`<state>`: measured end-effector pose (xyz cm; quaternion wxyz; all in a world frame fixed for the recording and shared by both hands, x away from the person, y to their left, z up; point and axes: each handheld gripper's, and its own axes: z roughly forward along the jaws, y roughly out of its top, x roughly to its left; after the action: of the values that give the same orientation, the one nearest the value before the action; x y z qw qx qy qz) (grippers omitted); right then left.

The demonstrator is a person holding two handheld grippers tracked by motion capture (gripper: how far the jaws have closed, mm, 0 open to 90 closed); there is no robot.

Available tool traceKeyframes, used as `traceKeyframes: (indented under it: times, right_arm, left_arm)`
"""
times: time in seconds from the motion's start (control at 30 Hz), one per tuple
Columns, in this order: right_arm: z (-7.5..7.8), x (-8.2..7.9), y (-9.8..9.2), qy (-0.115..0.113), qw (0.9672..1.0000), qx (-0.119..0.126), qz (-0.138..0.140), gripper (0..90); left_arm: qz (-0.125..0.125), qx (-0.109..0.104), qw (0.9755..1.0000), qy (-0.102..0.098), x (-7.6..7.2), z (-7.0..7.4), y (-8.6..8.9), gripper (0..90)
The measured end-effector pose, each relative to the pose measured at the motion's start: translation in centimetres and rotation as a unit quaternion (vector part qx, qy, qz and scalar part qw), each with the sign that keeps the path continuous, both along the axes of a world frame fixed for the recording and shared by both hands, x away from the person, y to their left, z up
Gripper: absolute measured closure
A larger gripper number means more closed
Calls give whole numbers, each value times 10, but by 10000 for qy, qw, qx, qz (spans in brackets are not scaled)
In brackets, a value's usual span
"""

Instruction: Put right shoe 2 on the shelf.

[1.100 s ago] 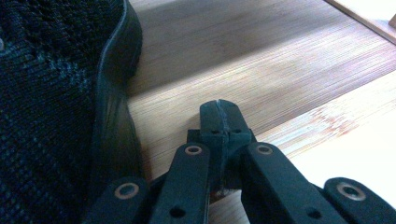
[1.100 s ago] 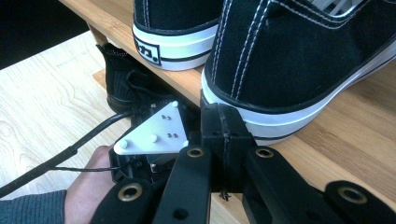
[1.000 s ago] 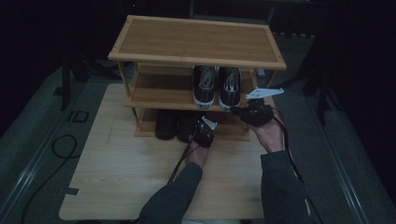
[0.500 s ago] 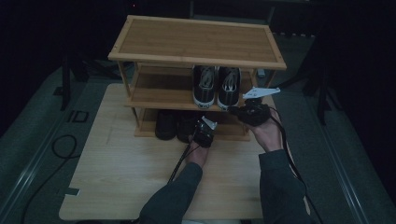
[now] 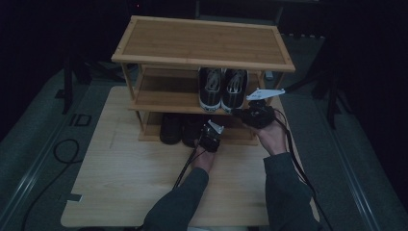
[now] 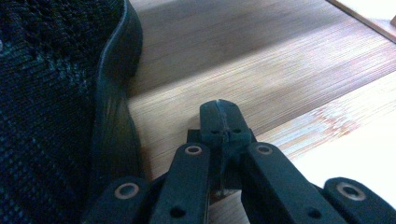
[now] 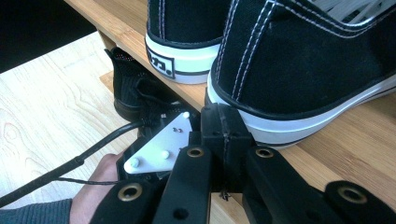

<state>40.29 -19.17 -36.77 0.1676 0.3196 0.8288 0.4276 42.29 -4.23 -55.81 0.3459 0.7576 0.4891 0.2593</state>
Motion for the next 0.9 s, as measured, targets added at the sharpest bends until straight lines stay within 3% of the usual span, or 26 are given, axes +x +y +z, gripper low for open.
traceKeyframes:
  times: [0.33, 0.6, 0.63, 0.77, 0.9]
  right_arm:
    - [0, -4, 2, -123, 9999, -59, -93, 900]
    - [-2, -19, -14, -135, 9997, -56, -177, 884]
    - [-4, -21, -17, -113, 9997, -80, -197, 880]
    - [-10, -25, -26, -22, 9995, -81, -302, 876]
    - [-29, -28, -39, 215, 9984, -128, -516, 867]
  left_arm:
    - [32, 10, 10000, 12, 0, 0, 1, 900]
    - [34, 6, 10000, 6, 0, 0, 0, 900]
    - [-61, -6, 10000, 16, 0, 0, 1, 900]
    - [-43, 3, 10000, 4, 0, 0, 0, 900]
    - [-34, -16, 10000, 5, 0, 0, 0, 900]
